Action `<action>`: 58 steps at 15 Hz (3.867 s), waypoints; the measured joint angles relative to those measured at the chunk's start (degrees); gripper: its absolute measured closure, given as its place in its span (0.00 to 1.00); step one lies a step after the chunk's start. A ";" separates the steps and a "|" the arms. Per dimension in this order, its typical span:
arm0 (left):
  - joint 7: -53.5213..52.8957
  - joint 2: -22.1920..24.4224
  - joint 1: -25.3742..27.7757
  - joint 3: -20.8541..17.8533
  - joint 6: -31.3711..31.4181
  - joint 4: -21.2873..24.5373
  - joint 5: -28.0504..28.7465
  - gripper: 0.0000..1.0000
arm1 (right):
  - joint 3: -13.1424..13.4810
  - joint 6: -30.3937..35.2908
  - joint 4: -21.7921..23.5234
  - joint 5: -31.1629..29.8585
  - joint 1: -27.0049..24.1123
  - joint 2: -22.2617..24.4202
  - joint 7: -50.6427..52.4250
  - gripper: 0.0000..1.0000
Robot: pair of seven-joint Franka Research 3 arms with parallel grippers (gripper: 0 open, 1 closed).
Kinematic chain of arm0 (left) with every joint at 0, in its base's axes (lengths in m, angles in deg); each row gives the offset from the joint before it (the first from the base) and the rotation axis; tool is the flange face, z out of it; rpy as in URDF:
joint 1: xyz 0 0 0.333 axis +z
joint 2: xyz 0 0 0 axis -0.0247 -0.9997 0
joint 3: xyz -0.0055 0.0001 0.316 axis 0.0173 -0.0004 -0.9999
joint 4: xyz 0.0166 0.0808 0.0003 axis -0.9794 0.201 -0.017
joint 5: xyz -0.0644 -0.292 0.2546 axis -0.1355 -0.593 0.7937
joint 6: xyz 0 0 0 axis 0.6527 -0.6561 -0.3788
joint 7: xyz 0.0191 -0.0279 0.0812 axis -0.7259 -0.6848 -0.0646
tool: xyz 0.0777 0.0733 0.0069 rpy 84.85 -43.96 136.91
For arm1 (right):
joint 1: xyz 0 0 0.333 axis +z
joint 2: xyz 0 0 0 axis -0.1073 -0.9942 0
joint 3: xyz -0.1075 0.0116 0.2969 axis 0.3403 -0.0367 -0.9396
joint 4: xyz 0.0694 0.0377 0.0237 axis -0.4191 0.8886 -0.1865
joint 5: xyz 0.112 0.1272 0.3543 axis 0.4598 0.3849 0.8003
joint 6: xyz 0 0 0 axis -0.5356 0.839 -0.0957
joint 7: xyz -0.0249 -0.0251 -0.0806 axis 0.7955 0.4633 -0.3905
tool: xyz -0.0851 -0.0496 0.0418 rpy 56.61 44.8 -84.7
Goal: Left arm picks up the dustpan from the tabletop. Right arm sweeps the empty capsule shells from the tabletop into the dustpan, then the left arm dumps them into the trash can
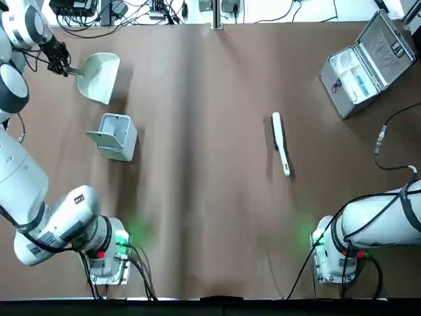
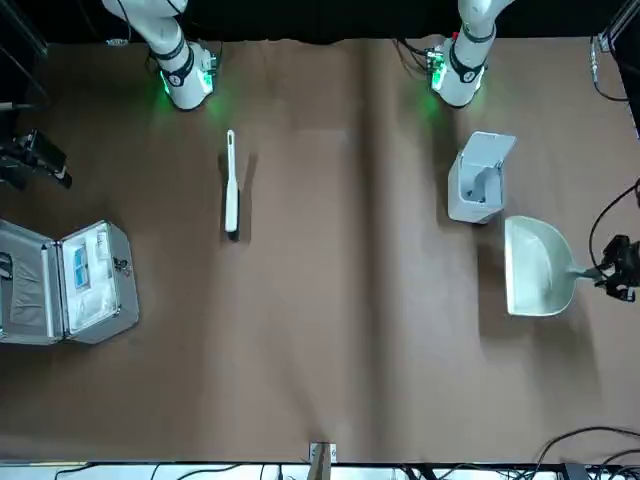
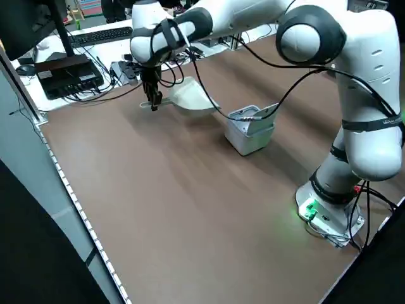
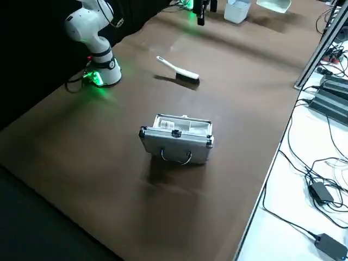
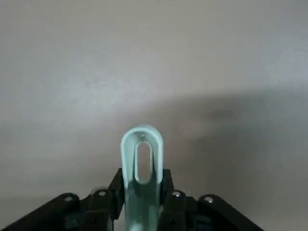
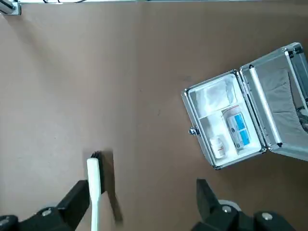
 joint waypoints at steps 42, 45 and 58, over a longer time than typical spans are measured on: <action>-55.60 21.81 -22.73 -9.07 -21.70 -3.49 -7.19 0.00 | 0.06 0.00 0.00 0.00 -0.05 0.00 0.00 0.02; -60.08 23.37 -26.62 -9.73 -23.56 -4.71 -7.98 0.00 | 0.06 0.00 0.00 0.00 -0.05 0.00 0.00 0.02; -64.11 26.01 -29.63 -11.12 -28.83 -5.24 -12.55 0.00 | 0.37 0.29 0.00 0.00 -0.89 0.00 -0.02 0.02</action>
